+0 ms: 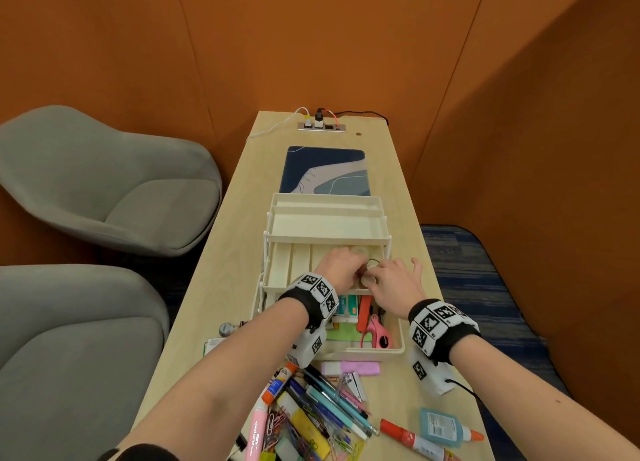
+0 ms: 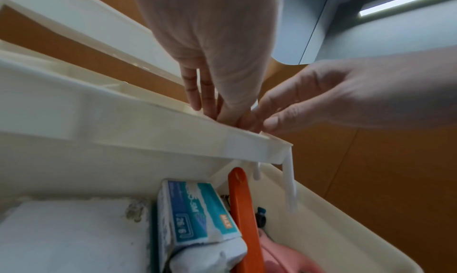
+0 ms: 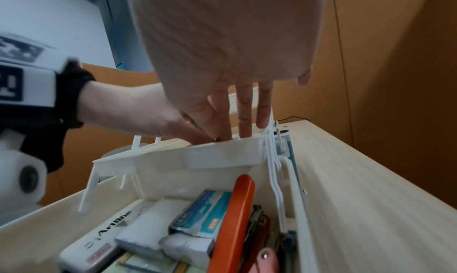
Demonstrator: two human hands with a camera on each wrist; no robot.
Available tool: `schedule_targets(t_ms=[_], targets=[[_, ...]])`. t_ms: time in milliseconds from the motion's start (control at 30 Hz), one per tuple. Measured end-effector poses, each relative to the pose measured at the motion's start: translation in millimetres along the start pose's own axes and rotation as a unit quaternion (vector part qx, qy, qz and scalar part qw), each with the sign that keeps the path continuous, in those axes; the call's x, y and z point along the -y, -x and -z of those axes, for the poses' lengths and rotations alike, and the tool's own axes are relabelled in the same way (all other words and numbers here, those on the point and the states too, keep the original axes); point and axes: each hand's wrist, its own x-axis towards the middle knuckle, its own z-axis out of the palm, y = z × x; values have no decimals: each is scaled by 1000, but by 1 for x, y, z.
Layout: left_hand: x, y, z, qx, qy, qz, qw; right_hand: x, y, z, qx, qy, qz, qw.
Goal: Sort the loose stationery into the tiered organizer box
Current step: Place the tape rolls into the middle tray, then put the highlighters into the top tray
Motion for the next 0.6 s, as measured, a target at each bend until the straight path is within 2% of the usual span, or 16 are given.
schedule_targets(t_ms=[100,200,267,367,433,533,600], targets=[[1,1,1,-9,27,11,1000,-1,2,-2,20,1,0,1000],[1,10,8,-44,85,31,995,-2,5,-2,37,-32,-11,999],[3,26,15,-81,95,32,992,-1,10,-2,9,-78,-20,997],[9,67,24,-168,115,41,978,3,30,-1,-81,-160,-48,983],[13,101,25,-210,142,81,964,7,52,-4,-115,-234,-64,963],[17,160,18,-209,186,137,950,19,93,-19,-114,-332,-70,934],[17,197,4,-200,201,168,944,27,120,-38,-94,-350,-67,930]])
